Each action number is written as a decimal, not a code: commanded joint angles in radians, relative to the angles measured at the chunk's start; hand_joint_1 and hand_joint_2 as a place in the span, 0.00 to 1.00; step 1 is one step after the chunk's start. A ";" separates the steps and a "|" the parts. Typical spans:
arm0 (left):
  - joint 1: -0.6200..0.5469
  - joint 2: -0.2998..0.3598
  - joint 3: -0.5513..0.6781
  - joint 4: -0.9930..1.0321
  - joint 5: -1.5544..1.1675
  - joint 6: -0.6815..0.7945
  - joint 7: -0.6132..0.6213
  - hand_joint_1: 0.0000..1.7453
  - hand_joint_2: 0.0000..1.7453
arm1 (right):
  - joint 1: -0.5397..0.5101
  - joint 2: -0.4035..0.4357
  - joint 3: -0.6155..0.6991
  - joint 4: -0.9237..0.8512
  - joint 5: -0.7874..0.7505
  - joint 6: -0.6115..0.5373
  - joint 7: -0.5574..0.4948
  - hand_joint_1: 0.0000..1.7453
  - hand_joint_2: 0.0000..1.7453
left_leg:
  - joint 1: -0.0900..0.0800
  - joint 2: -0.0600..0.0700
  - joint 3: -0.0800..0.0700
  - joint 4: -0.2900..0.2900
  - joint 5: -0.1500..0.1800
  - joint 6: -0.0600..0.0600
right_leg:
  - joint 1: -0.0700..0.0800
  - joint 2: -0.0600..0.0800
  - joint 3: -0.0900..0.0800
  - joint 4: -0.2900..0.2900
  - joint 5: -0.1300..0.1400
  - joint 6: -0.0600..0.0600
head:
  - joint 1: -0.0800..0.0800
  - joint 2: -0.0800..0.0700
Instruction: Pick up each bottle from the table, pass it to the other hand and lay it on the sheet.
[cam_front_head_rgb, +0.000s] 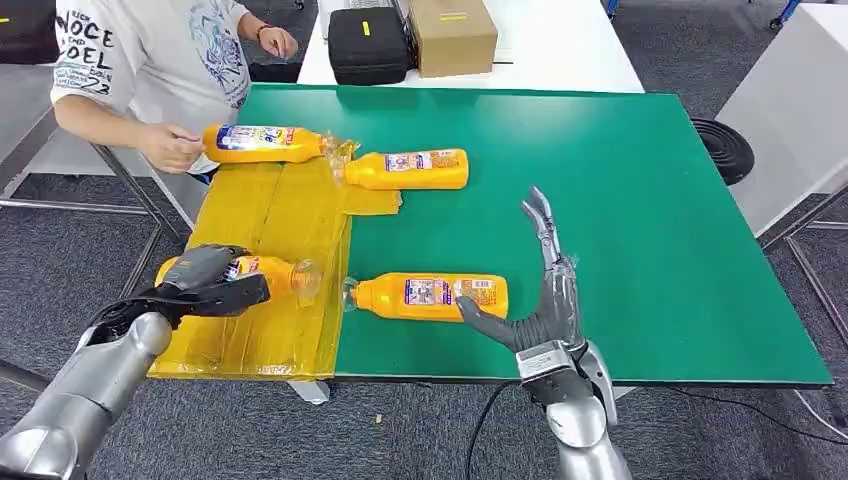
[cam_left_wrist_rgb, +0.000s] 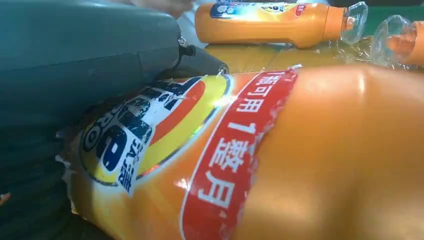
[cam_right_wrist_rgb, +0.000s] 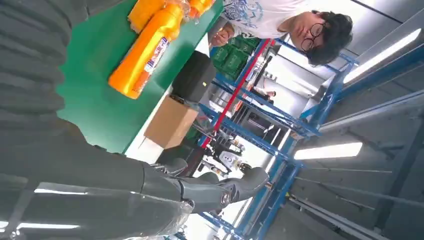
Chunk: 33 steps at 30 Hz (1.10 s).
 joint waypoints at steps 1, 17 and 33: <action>-0.019 -0.027 -0.030 0.124 -0.031 0.009 0.041 1.00 1.00 | -0.070 0.028 0.013 0.195 0.035 -0.015 0.045 0.00 1.00 | 0.000 0.002 0.008 -0.001 -0.003 0.000 | 0.001 0.000 0.008 -0.002 -0.002 -0.002 | 0.000 0.000; -0.028 -0.011 -0.086 0.218 -0.104 -0.067 0.033 1.00 1.00 | -0.067 0.054 -0.047 0.319 -0.022 0.024 0.017 0.00 1.00 | 0.000 0.002 0.010 -0.002 -0.002 -0.001 | 0.000 0.001 0.009 -0.002 -0.002 -0.002 | 0.000 0.000; -0.066 -0.057 -0.134 0.293 -0.143 -0.077 0.016 1.00 1.00 | -0.062 0.035 -0.016 0.312 -0.013 0.019 0.009 0.00 1.00 | -0.001 0.001 0.018 -0.002 -0.003 -0.002 | 0.000 0.001 0.017 -0.002 -0.004 -0.004 | 0.000 0.000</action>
